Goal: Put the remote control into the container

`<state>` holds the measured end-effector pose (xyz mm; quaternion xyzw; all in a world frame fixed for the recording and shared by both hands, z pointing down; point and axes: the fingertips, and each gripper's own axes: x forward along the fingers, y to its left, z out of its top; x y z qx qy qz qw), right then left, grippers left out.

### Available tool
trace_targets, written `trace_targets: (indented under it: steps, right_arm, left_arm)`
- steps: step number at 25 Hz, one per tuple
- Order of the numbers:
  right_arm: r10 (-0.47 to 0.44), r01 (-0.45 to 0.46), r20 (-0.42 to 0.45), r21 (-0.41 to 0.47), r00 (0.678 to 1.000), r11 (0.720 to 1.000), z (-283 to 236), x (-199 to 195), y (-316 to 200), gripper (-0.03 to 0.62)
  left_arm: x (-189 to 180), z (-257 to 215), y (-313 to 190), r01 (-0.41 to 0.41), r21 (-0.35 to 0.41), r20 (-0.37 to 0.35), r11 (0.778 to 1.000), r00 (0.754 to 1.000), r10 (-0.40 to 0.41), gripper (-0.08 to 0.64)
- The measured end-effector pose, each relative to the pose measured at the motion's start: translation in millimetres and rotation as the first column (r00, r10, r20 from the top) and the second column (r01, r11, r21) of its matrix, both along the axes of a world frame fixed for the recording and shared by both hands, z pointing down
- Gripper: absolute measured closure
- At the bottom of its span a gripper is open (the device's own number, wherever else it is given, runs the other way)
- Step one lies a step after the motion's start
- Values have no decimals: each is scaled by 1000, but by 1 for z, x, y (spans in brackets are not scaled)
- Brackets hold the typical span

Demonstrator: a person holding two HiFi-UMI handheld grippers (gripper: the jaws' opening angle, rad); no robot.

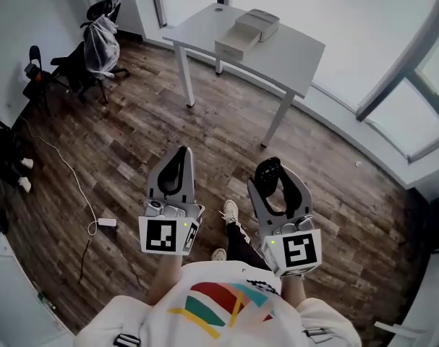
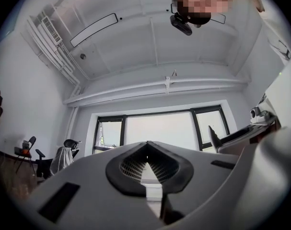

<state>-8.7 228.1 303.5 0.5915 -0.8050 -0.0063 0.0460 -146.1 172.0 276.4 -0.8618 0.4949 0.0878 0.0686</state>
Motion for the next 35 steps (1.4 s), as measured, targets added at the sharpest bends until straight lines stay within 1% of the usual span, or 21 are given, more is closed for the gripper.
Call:
trace_targets:
  steps: [4, 8, 13, 17, 24, 29, 32, 35]
  right_arm:
    - [-55, 55, 4, 4, 999, 999, -4, -7, -47, 344]
    - [-87, 86, 6, 23, 996, 996, -14, -4, -95, 344]
    - [-113, 113, 0, 6, 994, 994, -12, 11, -146, 344]
    - [-106, 106, 1, -2, 994, 994, -12, 25, -181, 344]
    - [-87, 88, 14, -23, 996, 996, -4, 58, -229, 344]
    - [-101, 101, 37, -8, 994, 995, -6, 78, -256, 344]
    - [-110, 110, 51, 2, 993, 994, -6, 85, -266, 344]
    - [-110, 111, 63, 1, 992, 994, -3, 88, -274, 344]
  left_arm:
    - [-11, 1, -33, 47, -17, 14, 999, 999, -47, 557]
    - [-14, -8, -77, 86, 3, 14, 996, 996, -86, 557]
    - [1, -5, -128, 113, -12, 16, 994, 994, -112, 557]
    - [10, -6, -162, 119, -15, 18, 993, 993, -119, 557]
    - [38, -4, -213, 116, -22, 35, 993, 993, -115, 557]
    - [58, -8, -237, 125, -7, 63, 992, 990, -124, 557]
    - [62, -14, -242, 137, 4, 74, 991, 988, -137, 557]
    - [57, -20, -248, 165, 8, 82, 986, 983, -165, 557]
